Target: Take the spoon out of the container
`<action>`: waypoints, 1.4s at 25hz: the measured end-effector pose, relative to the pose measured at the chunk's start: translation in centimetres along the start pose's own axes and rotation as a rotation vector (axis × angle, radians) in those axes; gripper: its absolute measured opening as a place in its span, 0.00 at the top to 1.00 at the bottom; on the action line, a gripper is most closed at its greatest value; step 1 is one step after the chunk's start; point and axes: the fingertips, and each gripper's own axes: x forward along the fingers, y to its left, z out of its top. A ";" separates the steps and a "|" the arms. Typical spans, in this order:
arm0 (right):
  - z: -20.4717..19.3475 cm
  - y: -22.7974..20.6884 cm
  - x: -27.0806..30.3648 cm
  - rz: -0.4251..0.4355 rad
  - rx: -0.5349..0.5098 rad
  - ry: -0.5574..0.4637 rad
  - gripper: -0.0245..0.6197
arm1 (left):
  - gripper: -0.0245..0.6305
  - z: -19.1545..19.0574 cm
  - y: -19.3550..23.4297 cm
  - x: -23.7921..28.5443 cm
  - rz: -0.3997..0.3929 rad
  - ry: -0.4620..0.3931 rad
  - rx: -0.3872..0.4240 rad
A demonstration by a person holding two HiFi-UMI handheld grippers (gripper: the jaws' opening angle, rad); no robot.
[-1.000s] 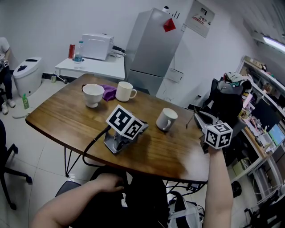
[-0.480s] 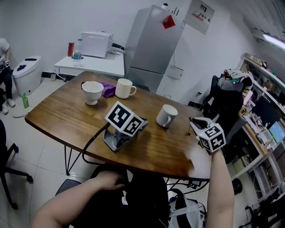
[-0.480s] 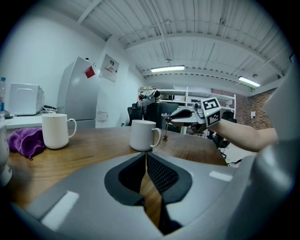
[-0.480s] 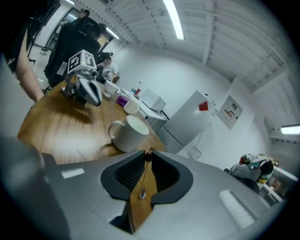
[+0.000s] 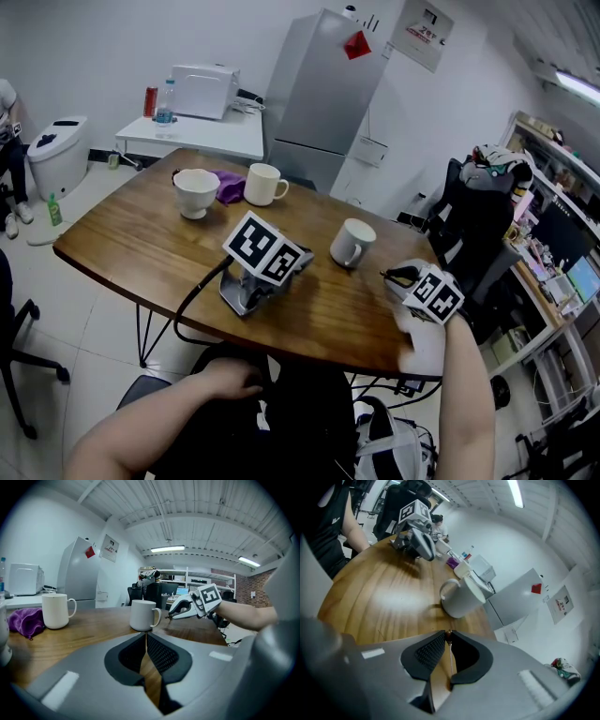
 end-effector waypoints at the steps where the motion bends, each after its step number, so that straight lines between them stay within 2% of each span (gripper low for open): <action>1: 0.0 0.4 0.2 0.026 -0.015 0.009 0.89 | 0.95 0.0 0.0 0.0 0.000 0.000 0.000; 5: -0.3 1.1 0.8 0.089 -0.052 0.041 0.89 | 0.95 0.1 0.0 0.1 0.001 0.000 0.000; 12: -0.6 1.8 1.3 0.121 -0.052 0.063 0.88 | 0.95 0.1 0.1 0.1 0.001 0.001 0.000; 20: 0.4 2.0 0.3 0.157 0.021 -0.003 0.85 | 0.95 0.0 0.1 0.0 0.001 0.000 0.001; 23: 1.6 1.2 -0.5 0.144 0.133 -0.093 0.87 | 0.95 0.0 0.0 0.0 0.000 0.001 0.000; 27: 2.9 0.1 -1.2 0.122 0.352 -0.234 0.92 | 0.95 0.0 0.1 0.1 0.000 0.000 0.000; 32: 3.0 -0.3 -1.1 0.144 0.643 -0.337 0.95 | 0.95 0.1 0.1 0.1 0.000 0.000 0.000; 35: 3.2 -0.1 -0.9 0.164 0.769 -0.392 0.96 | 0.95 -0.1 0.1 0.0 0.000 0.001 0.000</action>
